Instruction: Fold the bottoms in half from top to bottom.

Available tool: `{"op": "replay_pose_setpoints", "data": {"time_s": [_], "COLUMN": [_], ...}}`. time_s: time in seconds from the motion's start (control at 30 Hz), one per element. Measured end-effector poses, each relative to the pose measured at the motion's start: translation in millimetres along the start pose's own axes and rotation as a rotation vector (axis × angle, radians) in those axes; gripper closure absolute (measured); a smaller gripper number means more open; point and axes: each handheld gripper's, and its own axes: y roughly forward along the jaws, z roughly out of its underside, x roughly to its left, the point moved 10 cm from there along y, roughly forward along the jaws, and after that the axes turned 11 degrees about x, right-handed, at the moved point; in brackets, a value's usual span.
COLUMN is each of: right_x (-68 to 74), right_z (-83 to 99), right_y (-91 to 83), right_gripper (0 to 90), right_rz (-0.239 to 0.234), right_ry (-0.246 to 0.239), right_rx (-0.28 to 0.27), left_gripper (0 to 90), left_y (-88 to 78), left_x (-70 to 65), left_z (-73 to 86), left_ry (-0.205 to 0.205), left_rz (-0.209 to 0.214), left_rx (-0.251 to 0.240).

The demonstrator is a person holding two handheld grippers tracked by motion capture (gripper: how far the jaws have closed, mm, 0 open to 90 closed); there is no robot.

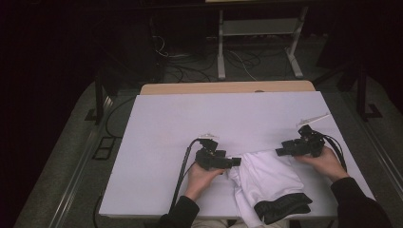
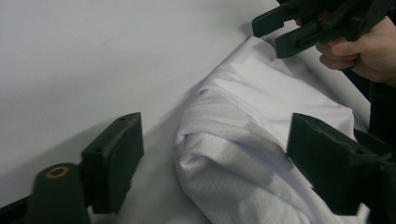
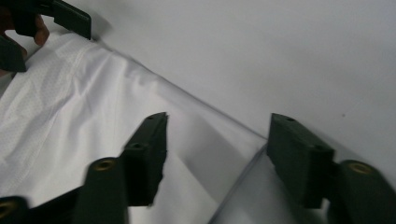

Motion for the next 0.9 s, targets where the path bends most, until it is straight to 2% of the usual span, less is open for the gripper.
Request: {"op": "replay_pose_setpoints", "data": {"time_s": [0.07,0.2,0.3,0.4,0.47,0.53,0.63,0.8,0.9], "right_x": [-2.5,-5.5,-5.7,-6.0,-7.3,-8.6,-9.1,-8.4,-6.4], "right_z": [2.7,4.1,3.2,1.3,0.8,1.1,1.6,1.3,-1.3], "right_y": [1.1,1.8,3.3,5.0,5.1,4.9,4.1,1.6,-3.8], "right_gripper": [46.4,55.6,60.4,72.5,79.0,85.1,87.6,88.3,88.5], "right_rz": [0.019,0.043,0.065,0.094,0.107,0.095,0.074,0.053,0.038], "right_ry": [-0.014,-0.030,-0.043,-0.060,-0.053,-0.033,-0.008,0.021,0.030], "right_rx": [0.014,0.015,0.015,0.008,0.007,0.003,0.004,0.002,-0.022], "left_gripper": [25.5,37.8,46.4,55.7,63.3,70.4,77.8,79.9,80.0], "left_y": [0.8,4.1,5.9,6.4,7.3,9.6,11.0,4.8,-0.7], "left_x": [0.4,-2.7,-2.2,-1.3,-0.5,-0.9,-1.5,-5.1,-9.5], "left_z": [0.8,2.6,2.8,3.1,2.8,3.0,3.0,2.3,0.5], "left_ry": [-0.002,0.005,0.005,0.009,0.000,-0.003,0.009,0.056,0.080], "left_rz": [0.000,0.033,0.031,0.032,0.040,0.053,0.050,0.019,0.011], "left_rx": [0.008,0.022,0.024,0.027,0.028,0.031,0.033,0.020,0.005]}}
